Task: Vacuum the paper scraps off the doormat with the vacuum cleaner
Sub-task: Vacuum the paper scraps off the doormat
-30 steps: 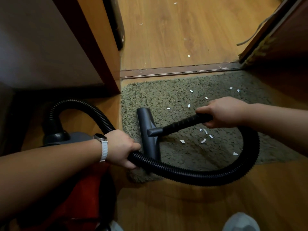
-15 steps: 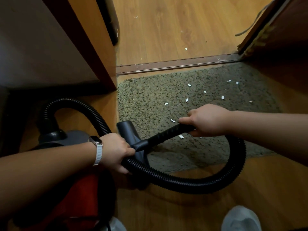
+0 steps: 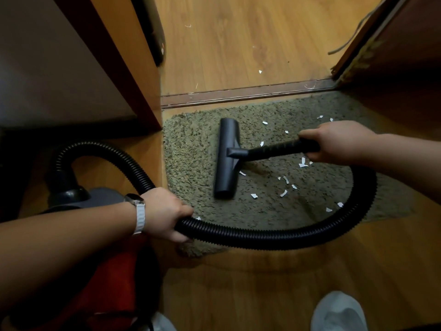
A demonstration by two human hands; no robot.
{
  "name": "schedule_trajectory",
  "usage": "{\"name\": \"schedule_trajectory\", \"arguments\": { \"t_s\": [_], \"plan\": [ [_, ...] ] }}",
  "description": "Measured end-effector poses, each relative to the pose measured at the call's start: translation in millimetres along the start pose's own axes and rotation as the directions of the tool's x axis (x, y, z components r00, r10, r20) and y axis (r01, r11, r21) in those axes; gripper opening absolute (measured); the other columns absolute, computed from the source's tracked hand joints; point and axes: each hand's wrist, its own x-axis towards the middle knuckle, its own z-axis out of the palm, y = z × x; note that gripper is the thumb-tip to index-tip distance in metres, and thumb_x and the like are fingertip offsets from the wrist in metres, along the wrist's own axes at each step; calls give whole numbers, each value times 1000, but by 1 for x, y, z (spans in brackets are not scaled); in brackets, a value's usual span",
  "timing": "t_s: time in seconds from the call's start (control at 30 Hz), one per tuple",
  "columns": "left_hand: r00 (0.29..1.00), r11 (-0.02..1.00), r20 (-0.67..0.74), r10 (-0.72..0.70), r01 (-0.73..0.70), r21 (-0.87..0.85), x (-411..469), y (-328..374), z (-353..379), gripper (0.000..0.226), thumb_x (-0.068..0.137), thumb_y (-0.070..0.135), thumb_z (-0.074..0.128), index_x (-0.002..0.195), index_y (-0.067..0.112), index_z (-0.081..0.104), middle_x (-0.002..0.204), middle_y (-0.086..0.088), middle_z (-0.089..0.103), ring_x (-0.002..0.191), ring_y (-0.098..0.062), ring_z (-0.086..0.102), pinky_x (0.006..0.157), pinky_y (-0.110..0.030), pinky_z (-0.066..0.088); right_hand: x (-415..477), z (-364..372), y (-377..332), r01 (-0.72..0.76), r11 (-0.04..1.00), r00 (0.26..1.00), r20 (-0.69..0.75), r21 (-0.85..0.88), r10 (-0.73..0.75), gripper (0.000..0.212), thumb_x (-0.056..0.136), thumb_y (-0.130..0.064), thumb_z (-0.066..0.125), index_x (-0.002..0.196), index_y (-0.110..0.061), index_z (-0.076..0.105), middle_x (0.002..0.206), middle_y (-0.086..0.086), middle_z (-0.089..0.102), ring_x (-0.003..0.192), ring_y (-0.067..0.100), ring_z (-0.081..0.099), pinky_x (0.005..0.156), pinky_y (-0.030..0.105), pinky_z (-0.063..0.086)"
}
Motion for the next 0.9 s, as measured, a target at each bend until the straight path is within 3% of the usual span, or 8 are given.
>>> {"name": "schedule_trajectory", "arguments": {
  "t_s": [0.1,0.23,0.37,0.47,0.67,0.9],
  "plan": [
    [999,1000,-44,-22,22,11,4,-3,0,64,71,80,29,86,24,56,73,3,65,66,-25,65,61,-35,55,-1,-3,10,-24,1000,1000,11,14,24,31,87,-47,63,115,-34,56,78,-5,57,70,22,57,55,29,45],
    [979,995,-177,97,-90,46,5,-3,0,52,69,74,44,74,24,57,59,5,60,49,-22,61,47,-28,52,-4,-5,-7,146,989,989,36,19,-147,35,87,-51,60,120,-38,54,87,-6,62,74,18,61,63,33,55],
    [979,987,-126,158,-153,45,-14,2,13,47,67,72,53,72,26,55,58,7,58,46,-20,59,42,-29,50,-5,-7,-45,329,944,935,145,-18,-323,48,92,-53,54,138,-42,43,104,-5,61,87,18,63,66,28,49],
    [979,982,-102,179,-172,71,-24,5,18,46,66,72,57,69,26,54,56,7,56,45,-19,57,41,-28,49,-5,-7,-72,402,914,910,135,-57,-392,47,94,-51,50,138,-38,41,104,-2,59,86,22,64,62,30,48],
    [978,983,-112,177,-172,57,-33,0,20,45,65,71,56,69,26,56,54,8,57,45,-19,57,43,-29,50,-3,-4,-101,415,906,906,119,-76,-405,34,96,-45,48,127,-31,45,96,-1,56,71,22,54,57,31,49],
    [975,989,-169,142,-133,64,-29,-6,23,48,66,71,51,68,24,57,52,5,57,43,-22,57,42,-30,51,-8,-8,-70,270,960,957,128,-66,-261,44,94,-49,52,136,-37,44,102,-2,58,84,21,63,60,30,49]
  ]
}}
